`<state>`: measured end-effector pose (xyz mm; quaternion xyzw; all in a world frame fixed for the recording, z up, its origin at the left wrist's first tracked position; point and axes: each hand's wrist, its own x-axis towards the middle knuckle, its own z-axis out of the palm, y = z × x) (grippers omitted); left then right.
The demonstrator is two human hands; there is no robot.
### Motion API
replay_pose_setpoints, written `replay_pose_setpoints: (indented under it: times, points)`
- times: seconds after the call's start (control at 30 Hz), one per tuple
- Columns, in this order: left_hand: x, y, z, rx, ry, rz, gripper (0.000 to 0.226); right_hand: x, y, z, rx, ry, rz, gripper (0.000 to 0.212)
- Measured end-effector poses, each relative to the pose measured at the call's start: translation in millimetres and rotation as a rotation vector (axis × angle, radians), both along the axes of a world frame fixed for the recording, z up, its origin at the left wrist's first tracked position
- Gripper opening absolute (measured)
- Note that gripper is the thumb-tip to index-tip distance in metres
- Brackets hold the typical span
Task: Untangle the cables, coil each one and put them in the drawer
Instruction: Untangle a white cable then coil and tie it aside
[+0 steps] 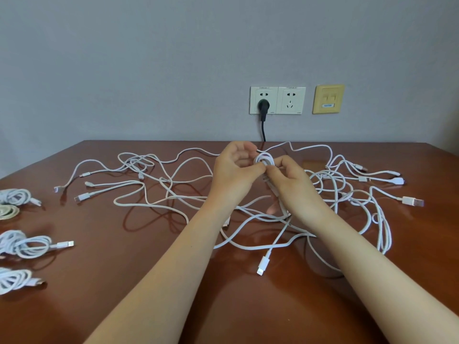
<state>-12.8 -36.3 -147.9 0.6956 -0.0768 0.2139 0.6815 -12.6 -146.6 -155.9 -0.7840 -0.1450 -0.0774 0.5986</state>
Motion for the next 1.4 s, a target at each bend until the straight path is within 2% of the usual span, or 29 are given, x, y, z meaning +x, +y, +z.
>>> replay_pose_setpoints:
  times: [0.17,0.4,0.6,0.83,1.0,1.13,1.23,1.4]
  points:
    - [-1.8,2.4,2.0,0.063,-0.024,-0.068,0.031,1.6,-4.2,1.4,0.014,-0.044,-0.074,0.025]
    - [-1.4,-1.4,-0.3,-0.019,0.027,-0.142,0.026,-1.2,-5.6,4.5,0.068,-0.060,-0.146,0.035]
    - [2.3,0.2,-2.3,0.016,0.031,-0.038,0.032,-2.9,-3.5,7.5,0.109,0.066,0.011,0.022]
    - [-1.9,3.0,3.2,0.012,0.017,-0.041,0.035,-0.1,-6.3,7.6,0.293,0.218,0.104,0.026]
    - [-2.2,5.0,2.5,0.144,0.014,-0.040,0.033,2.5,-8.4,3.9,0.315,0.220,0.096,0.020]
    - [-1.8,1.5,0.7,0.108,0.012,-0.034,0.016,1.8,-7.7,4.2,0.291,0.176,0.040,0.016]
    - [3.1,0.6,-2.1,0.133,-0.008,-0.003,0.015,4.1,-8.8,2.7,0.263,0.134,-0.027,0.004]
    - [4.8,1.6,-3.1,0.059,0.011,-0.074,0.013,4.3,-8.9,2.1,0.290,0.116,-0.073,0.012]
